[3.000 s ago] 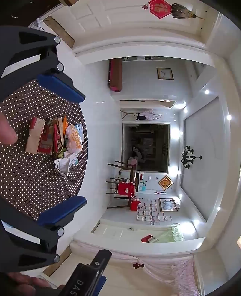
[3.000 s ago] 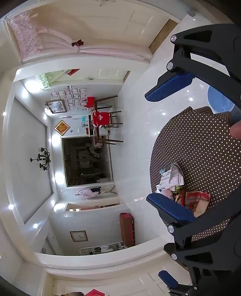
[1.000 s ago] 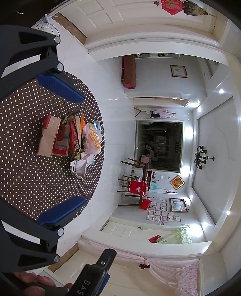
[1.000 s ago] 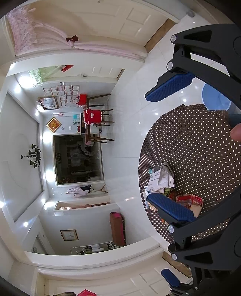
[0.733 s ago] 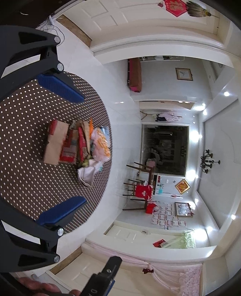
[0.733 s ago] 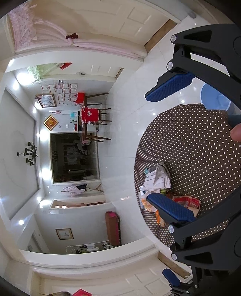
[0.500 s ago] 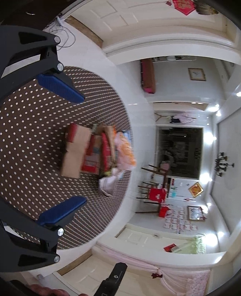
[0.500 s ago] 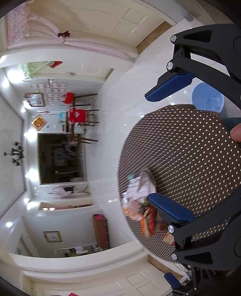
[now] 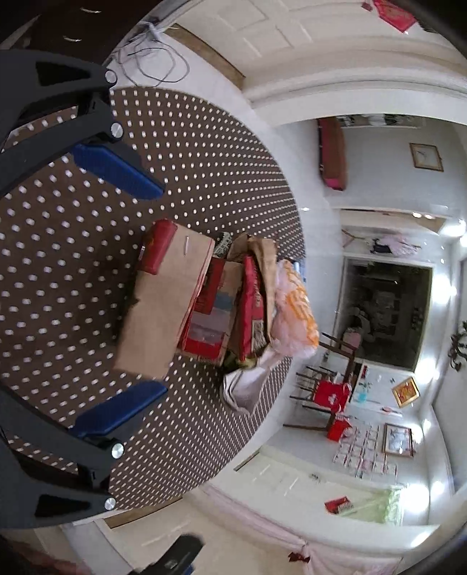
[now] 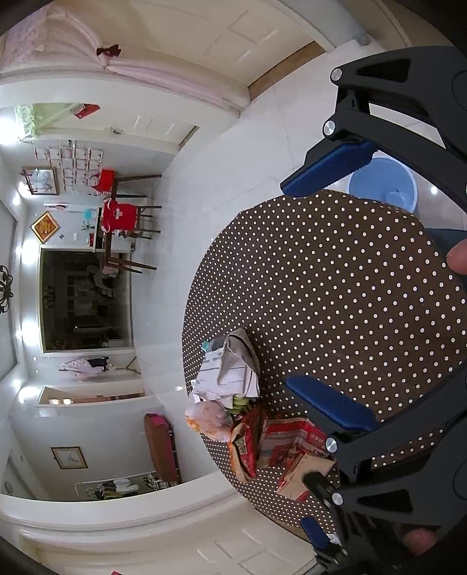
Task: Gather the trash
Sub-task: 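Grasp the brown paper bag with red print with the left gripper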
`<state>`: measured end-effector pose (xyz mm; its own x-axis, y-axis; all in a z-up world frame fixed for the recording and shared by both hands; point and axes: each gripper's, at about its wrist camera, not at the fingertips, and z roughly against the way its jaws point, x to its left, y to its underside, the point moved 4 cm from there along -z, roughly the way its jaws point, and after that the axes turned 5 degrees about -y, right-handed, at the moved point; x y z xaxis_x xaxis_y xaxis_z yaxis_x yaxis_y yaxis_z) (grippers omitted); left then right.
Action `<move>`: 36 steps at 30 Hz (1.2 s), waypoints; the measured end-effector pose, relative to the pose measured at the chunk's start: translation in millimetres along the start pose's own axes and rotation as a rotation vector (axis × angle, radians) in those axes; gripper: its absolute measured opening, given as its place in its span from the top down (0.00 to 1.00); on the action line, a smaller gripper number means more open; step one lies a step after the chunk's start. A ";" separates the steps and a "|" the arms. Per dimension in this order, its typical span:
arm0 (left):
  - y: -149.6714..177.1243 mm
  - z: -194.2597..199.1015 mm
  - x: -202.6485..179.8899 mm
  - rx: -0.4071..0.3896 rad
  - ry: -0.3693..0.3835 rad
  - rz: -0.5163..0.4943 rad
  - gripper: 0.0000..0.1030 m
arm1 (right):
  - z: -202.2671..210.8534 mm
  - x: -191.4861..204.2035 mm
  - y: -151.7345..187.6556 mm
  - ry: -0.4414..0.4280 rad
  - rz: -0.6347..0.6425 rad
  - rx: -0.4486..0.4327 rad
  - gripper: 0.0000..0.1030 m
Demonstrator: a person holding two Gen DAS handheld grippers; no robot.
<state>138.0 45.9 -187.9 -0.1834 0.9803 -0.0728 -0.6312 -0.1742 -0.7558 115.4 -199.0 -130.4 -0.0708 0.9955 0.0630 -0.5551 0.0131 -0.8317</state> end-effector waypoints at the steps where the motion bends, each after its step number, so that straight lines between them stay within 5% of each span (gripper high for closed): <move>1: -1.3 -9.8 1.2 0.016 -0.008 0.019 0.04 | -2.1 -1.0 1.6 -0.001 -0.001 0.004 0.06; 5: -4.6 -29.6 6.8 0.049 0.027 0.076 0.07 | -10.5 -1.8 5.7 -0.005 -0.006 0.023 0.06; 8: -6.0 -39.0 15.3 0.078 0.082 0.132 0.44 | -15.3 -2.4 9.6 -0.011 -0.004 0.039 0.06; 16: -5.0 -30.4 31.8 0.062 0.150 0.146 0.72 | -28.5 4.8 16.9 -0.042 0.001 0.078 0.06; 18: -3.5 -28.7 33.0 0.071 0.161 0.143 0.70 | -30.4 9.2 18.4 -0.046 0.010 0.083 0.06; 19: -2.2 -28.9 34.0 0.077 0.165 0.150 0.57 | -31.1 11.8 19.1 -0.050 0.015 0.086 0.06; 20: -2.2 -32.0 35.8 0.090 0.156 0.161 0.20 | -31.5 13.2 19.2 -0.051 0.019 0.088 0.06; 21: 1.2 -32.1 38.0 0.112 0.127 0.189 0.07 | -31.7 14.7 19.1 -0.052 0.022 0.088 0.06; 36: 21.4 -34.2 6.7 0.181 0.148 0.271 0.04 | -34.3 19.8 21.9 -0.055 0.026 0.094 0.06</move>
<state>149.1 51.8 -226.8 -0.2600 0.8967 -0.3581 -0.6999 -0.4305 -0.5699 130.3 -175.8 -166.3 -0.1300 0.9887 0.0746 -0.6275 -0.0238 -0.7782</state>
